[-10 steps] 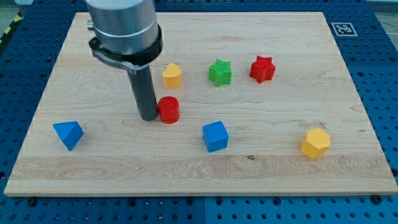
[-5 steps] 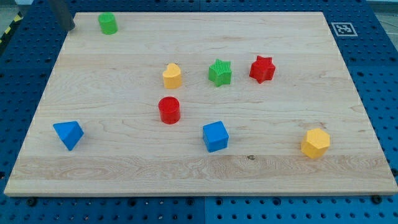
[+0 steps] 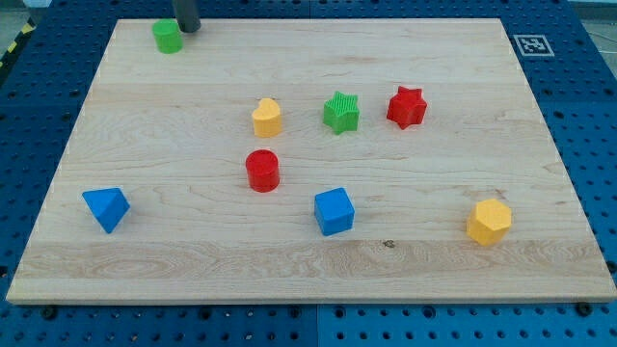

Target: Move the green circle left to the yellow heart

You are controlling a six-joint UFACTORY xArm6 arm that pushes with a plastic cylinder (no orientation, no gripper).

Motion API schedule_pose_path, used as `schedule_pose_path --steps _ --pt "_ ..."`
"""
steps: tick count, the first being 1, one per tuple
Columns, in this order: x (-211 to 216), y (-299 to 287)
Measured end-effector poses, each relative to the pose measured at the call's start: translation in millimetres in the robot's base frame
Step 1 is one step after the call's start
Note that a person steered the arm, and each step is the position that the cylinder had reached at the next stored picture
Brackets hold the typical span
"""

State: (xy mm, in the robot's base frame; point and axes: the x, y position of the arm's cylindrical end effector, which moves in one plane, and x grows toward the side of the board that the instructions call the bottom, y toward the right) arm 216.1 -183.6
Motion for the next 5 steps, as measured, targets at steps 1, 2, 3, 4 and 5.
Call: schedule_pose_path --steps 1,2,3,4,5 --pt "5.2 -28.0" --pt "-6.7 -51.2" --pt "-22.2 -67.4" --pt "-1.1 -69.6" --pt "24.5 -63.8"
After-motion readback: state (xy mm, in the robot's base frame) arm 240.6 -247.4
